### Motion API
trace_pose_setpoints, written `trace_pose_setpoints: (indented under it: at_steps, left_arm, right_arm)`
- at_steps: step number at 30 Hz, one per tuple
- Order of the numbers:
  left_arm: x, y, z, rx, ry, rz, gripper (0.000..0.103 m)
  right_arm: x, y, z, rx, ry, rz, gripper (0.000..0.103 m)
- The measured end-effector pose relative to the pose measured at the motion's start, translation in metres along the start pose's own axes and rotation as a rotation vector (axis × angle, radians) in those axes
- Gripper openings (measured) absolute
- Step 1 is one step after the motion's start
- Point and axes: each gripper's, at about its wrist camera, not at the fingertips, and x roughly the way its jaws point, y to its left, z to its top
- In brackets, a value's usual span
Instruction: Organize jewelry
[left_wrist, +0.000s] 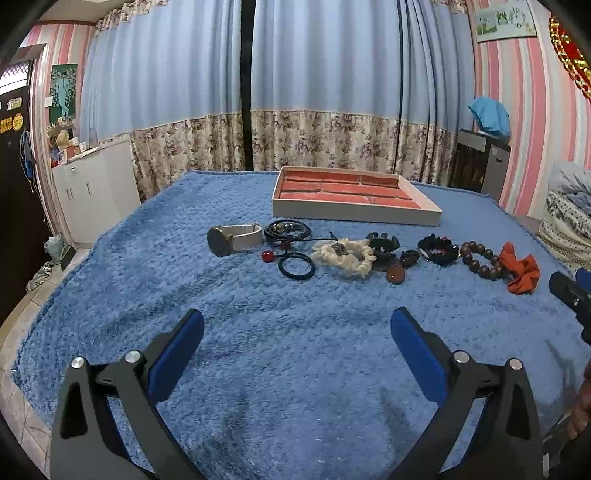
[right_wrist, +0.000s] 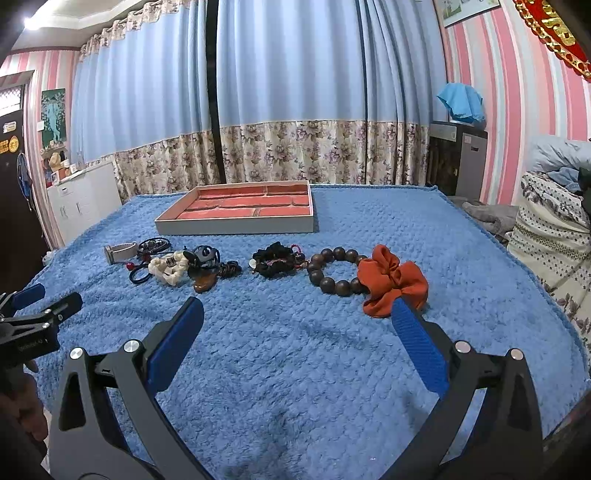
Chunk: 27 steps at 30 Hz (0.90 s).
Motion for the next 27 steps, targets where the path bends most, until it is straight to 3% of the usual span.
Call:
trace_pose_setpoints:
  at_steps: [27]
  left_arm:
    - [0.0037, 0.0043, -0.0037, 0.011, 0.016, 0.004, 0.099]
  right_arm:
    - [0.0021, -0.0006, -0.0034, 0.002, 0.013, -0.007, 0.099]
